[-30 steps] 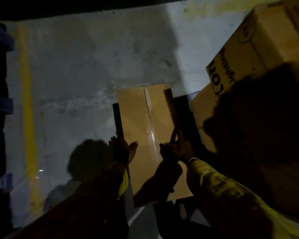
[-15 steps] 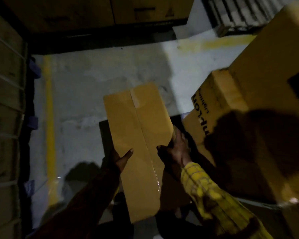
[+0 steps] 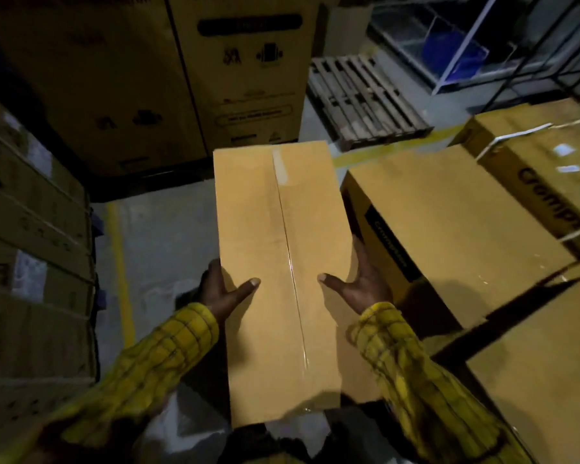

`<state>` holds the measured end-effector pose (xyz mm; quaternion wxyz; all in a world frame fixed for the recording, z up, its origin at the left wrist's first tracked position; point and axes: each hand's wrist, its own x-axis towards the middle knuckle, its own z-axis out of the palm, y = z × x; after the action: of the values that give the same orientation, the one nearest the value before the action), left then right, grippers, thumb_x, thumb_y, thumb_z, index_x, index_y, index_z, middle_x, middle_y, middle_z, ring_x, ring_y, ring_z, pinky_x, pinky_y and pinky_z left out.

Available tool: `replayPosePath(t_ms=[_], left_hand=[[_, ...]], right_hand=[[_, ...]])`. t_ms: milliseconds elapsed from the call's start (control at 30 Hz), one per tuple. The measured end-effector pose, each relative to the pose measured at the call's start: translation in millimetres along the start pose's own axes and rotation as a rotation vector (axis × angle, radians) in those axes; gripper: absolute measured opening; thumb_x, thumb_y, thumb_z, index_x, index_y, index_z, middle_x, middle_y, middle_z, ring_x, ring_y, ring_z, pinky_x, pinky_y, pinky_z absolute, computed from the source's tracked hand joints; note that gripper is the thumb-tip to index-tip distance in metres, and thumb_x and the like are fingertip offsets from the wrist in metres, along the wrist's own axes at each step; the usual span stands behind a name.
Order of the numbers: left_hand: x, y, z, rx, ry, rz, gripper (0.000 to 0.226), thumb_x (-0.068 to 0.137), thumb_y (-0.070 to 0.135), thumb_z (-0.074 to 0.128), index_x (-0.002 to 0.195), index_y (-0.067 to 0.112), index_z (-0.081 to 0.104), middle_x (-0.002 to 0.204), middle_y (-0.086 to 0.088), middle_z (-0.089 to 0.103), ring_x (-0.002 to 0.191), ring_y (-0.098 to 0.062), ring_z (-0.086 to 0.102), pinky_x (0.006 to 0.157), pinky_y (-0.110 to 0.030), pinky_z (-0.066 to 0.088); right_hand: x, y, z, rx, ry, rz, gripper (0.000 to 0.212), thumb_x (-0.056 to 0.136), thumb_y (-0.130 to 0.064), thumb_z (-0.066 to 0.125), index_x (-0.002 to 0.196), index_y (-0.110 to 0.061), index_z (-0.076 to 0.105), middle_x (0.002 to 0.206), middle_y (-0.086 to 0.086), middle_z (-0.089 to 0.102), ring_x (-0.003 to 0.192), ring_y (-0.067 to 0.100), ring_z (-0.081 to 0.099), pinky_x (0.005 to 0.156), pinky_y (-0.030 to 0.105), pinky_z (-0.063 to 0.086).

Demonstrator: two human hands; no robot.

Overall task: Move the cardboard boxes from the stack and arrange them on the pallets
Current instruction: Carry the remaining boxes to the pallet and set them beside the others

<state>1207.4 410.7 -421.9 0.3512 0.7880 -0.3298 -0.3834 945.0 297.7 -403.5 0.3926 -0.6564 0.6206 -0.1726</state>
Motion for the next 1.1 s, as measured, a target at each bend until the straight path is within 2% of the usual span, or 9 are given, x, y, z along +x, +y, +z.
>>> replayPosePath(t_ms=[100, 267, 500, 667, 833, 933, 1000, 1033, 1100], left_hand=[[-32.1, 21.7, -5.2, 0.039, -0.034, 0.125, 0.090, 0.079, 0.050, 0.083, 0.149, 0.015, 0.038, 0.148, -0.010, 0.048, 0.137, -0.027, 0.045, 0.111, -0.029, 0.033], [-89.3, 53.8, 26.5, 0.065, -0.085, 0.197, 0.106, 0.058, 0.083, 0.070, 0.144, 0.028, 0.039, 0.140, -0.004, 0.055, 0.127, -0.028, 0.055, 0.110, -0.047, 0.047], [-206.9, 106.0, 147.0, 0.085, -0.174, 0.339, 0.106, 0.057, 0.083, 0.068, 0.145, 0.034, 0.036, 0.141, 0.000, 0.055, 0.125, -0.027, 0.056, 0.108, -0.047, 0.049], [-280.2, 136.5, 248.6, -0.009, -0.240, 0.466, 0.089, 0.070, 0.067, 0.080, 0.145, 0.036, 0.042, 0.137, 0.007, 0.059, 0.122, -0.018, 0.058, 0.108, -0.040, 0.049], [-334.6, 185.3, 346.8, -0.085, -0.371, 0.539, 0.082, 0.073, 0.052, 0.087, 0.142, 0.037, 0.046, 0.134, 0.015, 0.057, 0.119, -0.009, 0.057, 0.103, -0.026, 0.044], [-347.1, 215.3, 400.2, -0.034, -0.459, 0.588, 0.083, 0.065, 0.064, 0.083, 0.132, 0.037, 0.044, 0.126, 0.015, 0.055, 0.119, -0.011, 0.055, 0.099, -0.022, 0.040], [-344.5, 235.6, 436.2, -0.040, -0.529, 0.667, 0.087, 0.065, 0.061, 0.084, 0.139, 0.042, 0.043, 0.134, 0.022, 0.054, 0.124, -0.003, 0.053, 0.102, -0.020, 0.039], [-340.5, 244.0, 456.1, -0.026, -0.576, 0.687, 0.092, 0.068, 0.058, 0.086, 0.145, 0.045, 0.039, 0.141, 0.025, 0.048, 0.129, 0.001, 0.048, 0.107, -0.022, 0.039], [-329.1, 263.4, 496.9, 0.020, -0.658, 0.696, 0.104, 0.064, 0.069, 0.084, 0.152, 0.049, 0.031, 0.151, 0.020, 0.043, 0.140, -0.009, 0.041, 0.117, -0.038, 0.038]], right_hand=[[-39.0, 4.4, -39.1, 0.020, 0.038, -0.076, 0.122, 0.059, -0.083, 0.076, 0.160, -0.049, 0.016, 0.164, -0.007, 0.037, 0.150, 0.026, 0.036, 0.117, 0.054, 0.039], [-103.7, 28.0, -112.6, 0.049, 0.160, -0.139, 0.110, 0.072, -0.056, 0.089, 0.161, -0.039, 0.027, 0.160, -0.002, 0.042, 0.144, 0.027, 0.041, 0.117, 0.052, 0.040], [-208.2, 126.2, -241.6, 0.050, 0.325, -0.147, 0.103, 0.071, -0.046, 0.092, 0.157, -0.039, 0.036, 0.154, 0.000, 0.048, 0.139, 0.026, 0.045, 0.114, 0.051, 0.043], [-276.3, 206.1, -325.8, 0.062, 0.450, -0.110, 0.098, 0.069, -0.046, 0.093, 0.152, -0.038, 0.042, 0.146, -0.002, 0.056, 0.130, 0.022, 0.053, 0.109, 0.045, 0.046], [-331.9, 279.7, -392.3, 0.121, 0.646, -0.053, 0.088, 0.064, -0.044, 0.096, 0.140, -0.031, 0.055, 0.129, -0.004, 0.064, 0.116, 0.017, 0.061, 0.094, 0.020, 0.044], [-352.0, 315.6, -422.9, 0.148, 0.701, 0.042, 0.085, 0.066, -0.037, 0.097, 0.137, -0.039, 0.050, 0.129, -0.008, 0.060, 0.121, 0.019, 0.058, 0.094, 0.026, 0.043], [-357.0, 337.0, -443.3, 0.144, 0.726, 0.098, 0.095, 0.061, -0.052, 0.093, 0.144, -0.038, 0.050, 0.137, -0.008, 0.059, 0.126, 0.019, 0.056, 0.099, 0.032, 0.046], [-358.1, 345.2, -452.9, 0.149, 0.743, 0.129, 0.104, 0.056, -0.062, 0.089, 0.148, -0.037, 0.049, 0.140, -0.007, 0.059, 0.129, 0.020, 0.055, 0.103, 0.035, 0.047], [-355.6, 359.8, -470.4, 0.175, 0.791, 0.177, 0.112, 0.052, -0.069, 0.084, 0.152, -0.035, 0.047, 0.139, -0.007, 0.058, 0.130, 0.022, 0.055, 0.107, 0.039, 0.047]])
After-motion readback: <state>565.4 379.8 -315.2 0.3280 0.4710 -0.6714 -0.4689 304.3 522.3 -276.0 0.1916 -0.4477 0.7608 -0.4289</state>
